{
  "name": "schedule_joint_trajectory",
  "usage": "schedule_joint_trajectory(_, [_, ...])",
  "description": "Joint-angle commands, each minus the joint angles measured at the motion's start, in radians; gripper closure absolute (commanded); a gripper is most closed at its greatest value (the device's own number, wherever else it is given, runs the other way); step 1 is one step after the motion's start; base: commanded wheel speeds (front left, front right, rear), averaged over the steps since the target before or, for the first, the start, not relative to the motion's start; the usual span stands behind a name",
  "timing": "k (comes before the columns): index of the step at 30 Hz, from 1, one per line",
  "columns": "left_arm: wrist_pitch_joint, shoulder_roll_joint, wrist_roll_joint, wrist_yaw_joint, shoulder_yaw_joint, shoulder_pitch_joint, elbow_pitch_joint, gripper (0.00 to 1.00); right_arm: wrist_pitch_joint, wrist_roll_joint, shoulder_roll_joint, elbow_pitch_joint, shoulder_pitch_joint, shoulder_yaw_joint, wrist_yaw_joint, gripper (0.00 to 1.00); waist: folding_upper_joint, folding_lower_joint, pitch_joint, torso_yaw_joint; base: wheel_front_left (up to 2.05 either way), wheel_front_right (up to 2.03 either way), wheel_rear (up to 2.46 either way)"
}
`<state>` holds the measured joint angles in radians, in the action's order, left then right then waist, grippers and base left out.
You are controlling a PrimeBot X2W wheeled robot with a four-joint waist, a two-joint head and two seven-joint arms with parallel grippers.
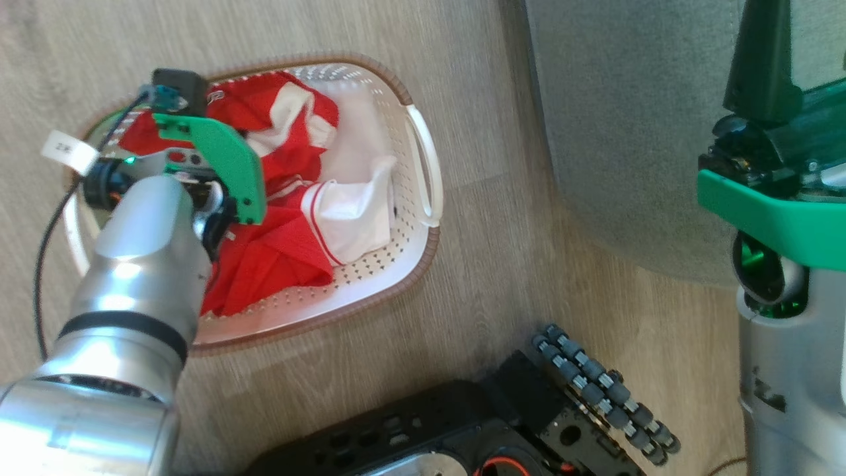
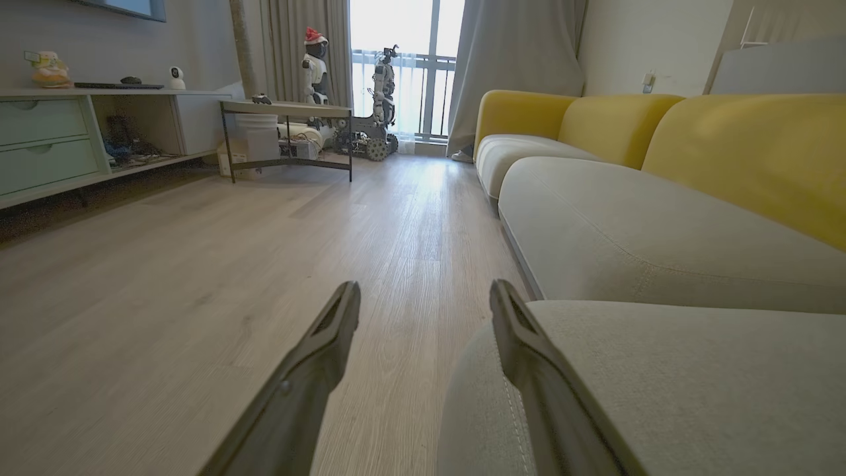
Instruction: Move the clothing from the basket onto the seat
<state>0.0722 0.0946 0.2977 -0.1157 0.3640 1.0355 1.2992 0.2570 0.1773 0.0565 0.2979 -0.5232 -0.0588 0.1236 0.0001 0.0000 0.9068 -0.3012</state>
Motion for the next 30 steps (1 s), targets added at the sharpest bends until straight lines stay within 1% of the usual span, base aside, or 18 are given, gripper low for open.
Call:
schedule_joint_trajectory(1, [-0.012,0.006,0.003,-0.005,-0.006,-0.037,-0.009,1.00,0.005,0.006,-0.006,0.027,0.025,-0.006,0.007,0.00,-0.0001,0.0000,-0.016,0.013,0.00,0.00,0.00])
schedule_joint_trajectory(7, [-0.074,-0.024,0.045,-0.014,0.011,-0.095,-0.016,1.00,0.005,-0.007,-0.006,-0.003,0.047,0.004,0.007,0.00,-0.0001,0.0000,-0.112,0.047,0.00,0.00,0.00])
schedule_joint_trajectory(14, [-0.112,-0.042,0.153,-0.015,0.132,-0.210,-0.128,1.00,0.005,-0.021,-0.006,-0.050,0.081,-0.005,0.007,0.00,-0.0001,0.0000,-0.252,0.086,0.00,0.00,0.00])
schedule_joint_trajectory(24, [-0.203,-0.035,0.340,-0.015,0.306,-0.320,-0.281,1.00,0.005,-0.024,0.019,-0.117,0.156,-0.002,0.007,0.00,-0.0001,0.0000,-0.453,0.142,0.00,0.00,0.00])
schedule_joint_trajectory(25, [-0.219,-0.028,0.369,-0.015,0.338,-0.335,-0.304,1.00,0.005,-0.022,0.027,-0.129,0.178,0.000,0.007,0.00,-0.0001,0.0000,-0.493,0.154,0.00,0.00,0.00])
schedule_joint_trajectory(29, [-0.254,-0.014,0.421,-0.015,0.389,-0.356,-0.350,1.00,0.005,-0.006,0.035,-0.151,0.218,0.002,0.007,0.00,-0.0001,0.0000,-0.571,0.178,0.00,0.00,0.00])
schedule_joint_trajectory(30, [-0.254,-0.014,0.421,-0.015,0.389,-0.356,-0.350,1.00,0.005,-0.006,0.035,-0.151,0.218,0.002,0.007,0.00,-0.0001,0.0000,-0.571,0.178,0.00,0.00,0.00])
